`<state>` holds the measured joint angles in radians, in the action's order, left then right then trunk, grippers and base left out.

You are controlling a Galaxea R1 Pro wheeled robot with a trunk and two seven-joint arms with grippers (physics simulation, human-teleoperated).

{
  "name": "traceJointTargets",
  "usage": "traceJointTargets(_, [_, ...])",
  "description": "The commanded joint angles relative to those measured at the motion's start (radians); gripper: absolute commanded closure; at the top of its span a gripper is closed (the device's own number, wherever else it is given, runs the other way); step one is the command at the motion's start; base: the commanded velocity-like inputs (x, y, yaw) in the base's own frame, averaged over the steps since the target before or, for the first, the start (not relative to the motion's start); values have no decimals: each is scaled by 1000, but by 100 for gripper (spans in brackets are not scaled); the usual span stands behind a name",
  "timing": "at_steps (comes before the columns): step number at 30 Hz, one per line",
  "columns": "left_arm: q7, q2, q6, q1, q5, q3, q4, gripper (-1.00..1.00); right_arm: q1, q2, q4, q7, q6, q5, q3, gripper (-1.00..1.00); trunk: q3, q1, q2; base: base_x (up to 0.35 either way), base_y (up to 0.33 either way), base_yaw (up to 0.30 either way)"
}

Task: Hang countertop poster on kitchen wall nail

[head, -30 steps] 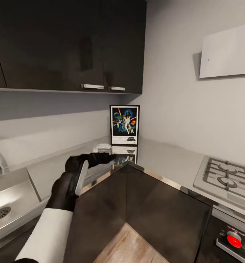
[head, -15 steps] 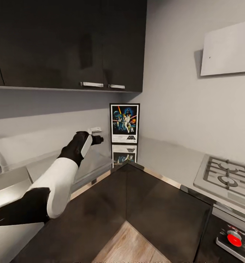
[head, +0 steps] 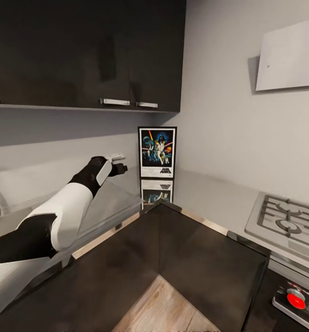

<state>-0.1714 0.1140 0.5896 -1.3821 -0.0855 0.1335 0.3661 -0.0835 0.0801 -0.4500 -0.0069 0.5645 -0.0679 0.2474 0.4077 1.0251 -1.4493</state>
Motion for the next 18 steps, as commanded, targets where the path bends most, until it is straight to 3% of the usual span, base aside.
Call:
traceJointTargets(1, [-3, -1, 2, -1, -10, 4, 0, -100, -1, 0, 1, -1, 3, -7, 4, -100, 3, 0, -1, 0, 0, 0])
traceJointTargets(6, [65, -6, -3, -3, -12, 6, -3, -100, -1, 0, 1, -1, 2, -7, 4, -100, 11, 0, -1, 0, 0, 0])
traceJointTargets(18, [87, -7, -5, -3, -13, 6, -5, -100, -1, 0, 2, -1, 2, -7, 4, -100, 31, 0, -1, 0, 0, 0])
